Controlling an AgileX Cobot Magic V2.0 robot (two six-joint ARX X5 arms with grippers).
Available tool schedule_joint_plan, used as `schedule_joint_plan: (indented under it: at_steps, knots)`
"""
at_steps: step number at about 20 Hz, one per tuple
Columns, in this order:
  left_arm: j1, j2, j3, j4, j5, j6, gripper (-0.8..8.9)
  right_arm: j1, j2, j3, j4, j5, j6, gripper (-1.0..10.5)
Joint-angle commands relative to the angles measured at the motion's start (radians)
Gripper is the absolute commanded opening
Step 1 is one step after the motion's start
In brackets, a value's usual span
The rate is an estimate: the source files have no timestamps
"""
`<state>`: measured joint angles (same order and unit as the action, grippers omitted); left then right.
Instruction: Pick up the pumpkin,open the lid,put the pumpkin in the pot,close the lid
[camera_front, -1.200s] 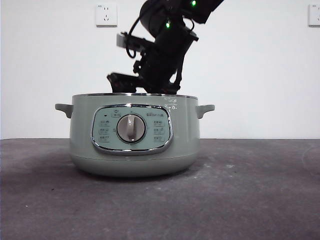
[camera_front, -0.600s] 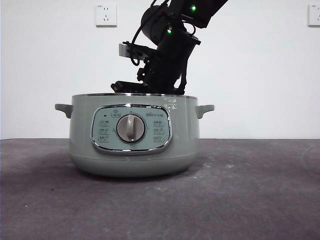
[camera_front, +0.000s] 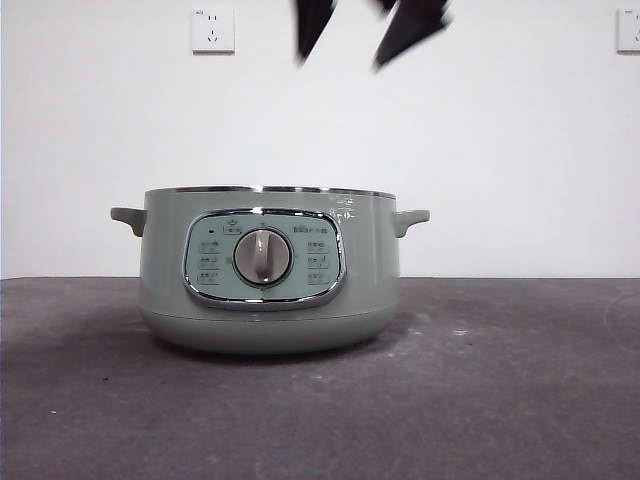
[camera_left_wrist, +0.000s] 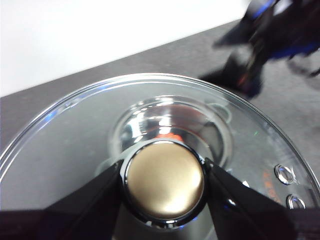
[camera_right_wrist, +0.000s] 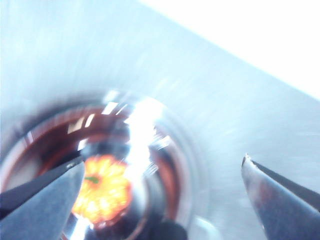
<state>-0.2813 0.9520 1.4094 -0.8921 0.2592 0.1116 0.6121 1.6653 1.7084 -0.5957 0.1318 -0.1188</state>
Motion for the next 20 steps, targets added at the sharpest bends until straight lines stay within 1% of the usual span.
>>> schedule_joint_plan:
  at_steps: [1,5,7,8,10,13,17,20]
  knots:
    - [0.000,0.047,0.020,0.074,0.040,-0.003,-0.09,-0.028,-0.123,0.004,-0.031,0.001,0.072,6.3]
    - [-0.028,0.169,0.020,0.192,0.039,-0.003,-0.09,-0.036,-0.304,0.004,-0.154,-0.003,0.072,6.3]
    - [-0.044,0.215,0.020,0.234,0.039,-0.003,-0.09,-0.034,-0.349,0.004,-0.203,-0.012,0.072,6.3]
    - [-0.052,0.239,0.020,0.253,0.038,-0.003,-0.09,-0.034,-0.371,0.004,-0.229,-0.037,0.073,6.3]
    - [-0.067,0.290,0.020,0.297,0.037,-0.003,-0.09,-0.034,-0.404,0.004,-0.275,-0.112,0.090,6.3]
    - [-0.093,0.357,0.020,0.352,0.037,-0.002,-0.09,-0.034,-0.443,0.004,-0.341,-0.188,0.114,6.3]
    - [-0.120,0.437,0.020,0.416,0.033,-0.002,-0.09,-0.034,-0.470,0.004,-0.412,-0.238,0.114,6.3]
    - [-0.129,0.492,0.020,0.454,0.032,-0.002,-0.09,-0.033,-0.480,0.004,-0.452,-0.241,0.114,6.3]
